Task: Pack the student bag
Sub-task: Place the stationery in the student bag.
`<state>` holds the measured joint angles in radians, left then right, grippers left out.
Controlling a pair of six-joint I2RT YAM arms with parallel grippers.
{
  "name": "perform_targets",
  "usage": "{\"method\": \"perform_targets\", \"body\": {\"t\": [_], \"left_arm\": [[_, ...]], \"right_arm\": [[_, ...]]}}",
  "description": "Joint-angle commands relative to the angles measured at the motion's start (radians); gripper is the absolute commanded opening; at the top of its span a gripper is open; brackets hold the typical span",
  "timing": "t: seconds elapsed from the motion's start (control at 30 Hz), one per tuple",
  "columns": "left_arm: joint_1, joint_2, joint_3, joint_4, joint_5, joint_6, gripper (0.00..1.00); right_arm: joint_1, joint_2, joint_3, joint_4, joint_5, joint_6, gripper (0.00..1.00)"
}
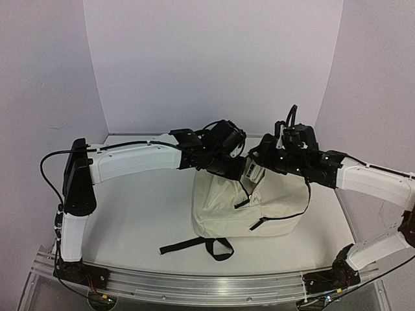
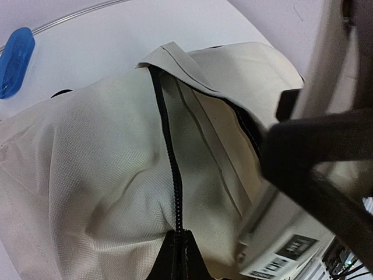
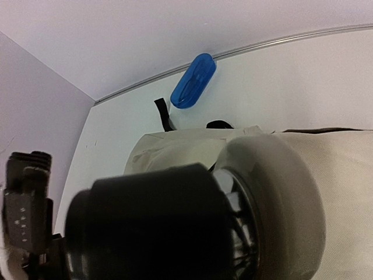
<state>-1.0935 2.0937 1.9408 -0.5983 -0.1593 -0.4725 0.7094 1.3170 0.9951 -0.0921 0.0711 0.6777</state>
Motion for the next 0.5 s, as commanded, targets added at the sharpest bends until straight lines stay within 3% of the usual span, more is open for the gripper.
{"method": "perform_targets", "body": {"t": [0.0, 0.27, 0.47], "left_arm": [[0.004, -0.079, -0.003, 0.046, -0.035, 0.002, 0.0], [0.004, -0.111, -0.037, 0.07, -0.063, 0.027, 0.0], [0.005, -0.117, -0.037, 0.074, -0.079, 0.048, 0.0]], "right_arm": [[0.005, 0.066, 0.039, 0.159, 0.064, 0.001, 0.0], [0.024, 0.112, 0.042, 0.096, 0.04, 0.039, 0.0], [0.036, 0.125, 0.04, -0.007, -0.062, 0.123, 0.0]]}}
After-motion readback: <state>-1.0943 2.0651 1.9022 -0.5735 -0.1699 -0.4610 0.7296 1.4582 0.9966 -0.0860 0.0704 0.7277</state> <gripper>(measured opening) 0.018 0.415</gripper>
